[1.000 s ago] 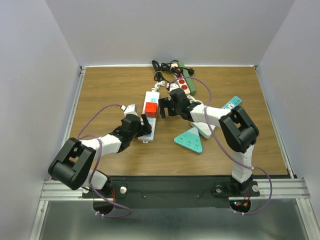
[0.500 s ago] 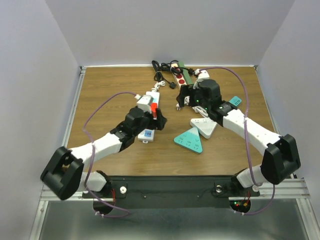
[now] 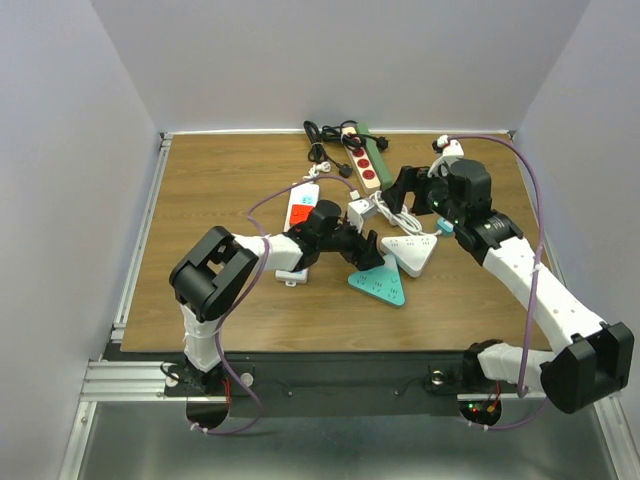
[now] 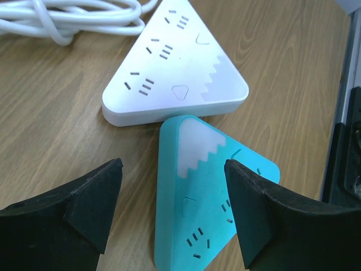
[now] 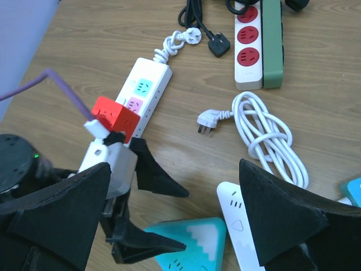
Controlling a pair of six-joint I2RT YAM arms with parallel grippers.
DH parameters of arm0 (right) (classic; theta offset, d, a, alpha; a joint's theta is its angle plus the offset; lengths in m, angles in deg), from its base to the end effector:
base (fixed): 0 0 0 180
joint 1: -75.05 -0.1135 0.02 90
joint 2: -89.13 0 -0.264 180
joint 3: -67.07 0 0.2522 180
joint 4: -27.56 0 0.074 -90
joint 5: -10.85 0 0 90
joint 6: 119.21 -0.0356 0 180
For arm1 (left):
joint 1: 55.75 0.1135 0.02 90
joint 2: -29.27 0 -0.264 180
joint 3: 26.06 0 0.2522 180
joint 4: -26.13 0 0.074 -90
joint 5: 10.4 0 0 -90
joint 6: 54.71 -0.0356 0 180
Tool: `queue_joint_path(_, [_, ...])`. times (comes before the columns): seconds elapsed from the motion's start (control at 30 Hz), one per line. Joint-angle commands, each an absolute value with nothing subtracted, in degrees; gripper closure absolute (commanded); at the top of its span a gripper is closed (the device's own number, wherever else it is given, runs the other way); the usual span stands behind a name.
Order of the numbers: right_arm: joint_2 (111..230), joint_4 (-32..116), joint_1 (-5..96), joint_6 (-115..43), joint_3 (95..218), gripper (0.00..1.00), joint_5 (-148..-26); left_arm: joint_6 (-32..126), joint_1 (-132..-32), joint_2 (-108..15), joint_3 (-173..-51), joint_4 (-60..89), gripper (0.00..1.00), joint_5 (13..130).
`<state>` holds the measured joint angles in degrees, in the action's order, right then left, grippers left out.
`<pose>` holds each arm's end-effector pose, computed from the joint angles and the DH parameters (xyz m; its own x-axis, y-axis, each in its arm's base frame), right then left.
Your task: Insert the plug
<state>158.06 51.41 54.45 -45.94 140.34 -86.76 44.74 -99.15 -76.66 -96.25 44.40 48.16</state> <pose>0.2600 0.1028 0.3424 -0.4334 0.1419 -0.8900 -0.3559 0.8803 0.3137 0.2755 -0.2861 0.1887 -0.3708 0.1578 -0.9152 0.8990 0.3081 -0.3111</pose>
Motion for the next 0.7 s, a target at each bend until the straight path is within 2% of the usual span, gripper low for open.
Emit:
queue_joint_path(0.0, [155.23,54.32,54.57,-45.74,142.53,0.00,-88.37,41.88,-99.08,-77.42,-99.85,45.86,0.16,43.22])
queue_joint_path(0.23, [155.49,55.64,54.74,-44.77,143.68,0.00,-88.29,41.53,-99.17,-82.26,-102.05,44.18,0.16,32.59])
queue_joint_path(0.47, [155.75,55.82,54.92,-44.77,143.41,0.00,-88.64,41.79,-99.17,-86.12,-103.01,41.90,0.16,29.96])
queue_joint_path(0.57, [155.58,55.91,54.92,-44.51,143.15,0.00,-87.85,42.23,-99.17,-87.18,-104.07,41.98,0.23,27.40])
queue_joint_path(0.6, [155.40,55.91,54.83,-44.42,142.97,0.00,-87.67,42.23,-99.26,-87.44,-104.16,41.99,0.36,26.87])
queue_joint_path(0.67, [155.31,56.00,54.92,-44.33,142.80,0.00,-87.15,42.23,-99.17,-87.80,-104.42,41.98,0.48,25.55])
